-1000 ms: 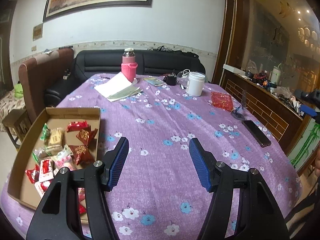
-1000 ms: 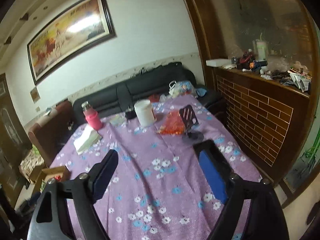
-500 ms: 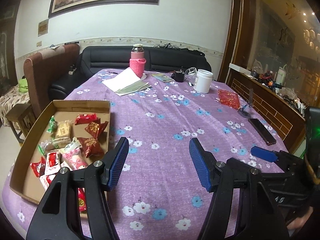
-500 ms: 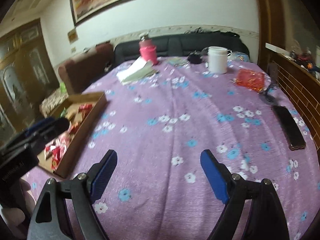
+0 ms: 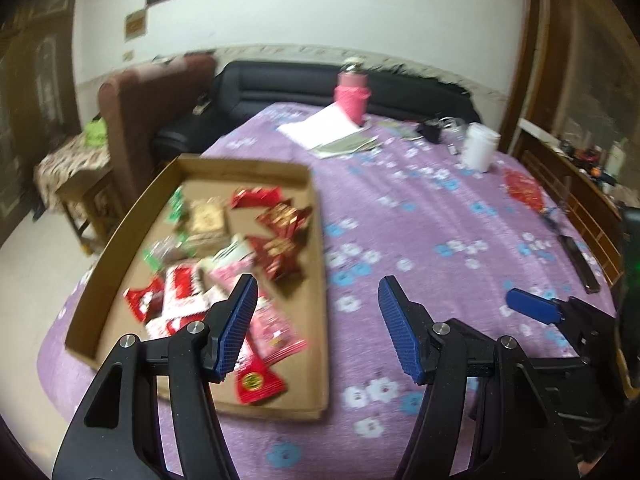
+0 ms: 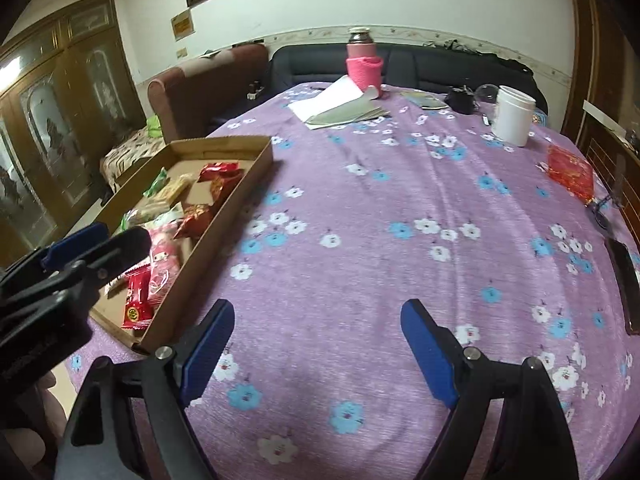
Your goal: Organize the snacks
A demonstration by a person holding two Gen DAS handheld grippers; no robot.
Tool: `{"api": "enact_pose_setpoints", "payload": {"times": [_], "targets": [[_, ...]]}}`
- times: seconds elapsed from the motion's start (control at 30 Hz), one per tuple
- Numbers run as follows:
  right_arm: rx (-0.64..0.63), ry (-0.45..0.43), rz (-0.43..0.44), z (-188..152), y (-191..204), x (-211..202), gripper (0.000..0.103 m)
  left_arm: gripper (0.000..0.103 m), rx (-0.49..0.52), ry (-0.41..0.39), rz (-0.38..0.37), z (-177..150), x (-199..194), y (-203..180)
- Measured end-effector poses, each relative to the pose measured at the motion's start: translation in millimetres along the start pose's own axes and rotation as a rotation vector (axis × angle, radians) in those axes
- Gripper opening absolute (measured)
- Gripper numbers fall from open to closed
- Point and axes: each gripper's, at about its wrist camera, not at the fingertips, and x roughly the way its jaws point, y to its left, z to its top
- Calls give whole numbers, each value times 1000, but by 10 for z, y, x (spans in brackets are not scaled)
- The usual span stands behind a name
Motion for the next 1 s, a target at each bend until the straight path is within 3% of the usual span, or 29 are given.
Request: {"api": "enact_pose_setpoints", "payload": {"times": [0.37,0.77,0.87,0.93,0.97,1.0], "targets": [[-106,-25,-51,23,307,27,87,63,-19,39,57,-48,76,113],[-81,-23,-64,81,310,82,87,64,-22,30,76,-57,61,164],[-73,-23,-62,87,297,88,87,64,-11,-45,149,-60,-78,155],[-76,-25,-59,86,305,86,87,64,12,-168,252,-59,-297,110],[-78,-28,-58,85,311,80,87,66,21,-219,292,-68,-397,85],[-81,-31,-57,85,317,71,87,82,28,-263,332,-79,-490,60]]}}
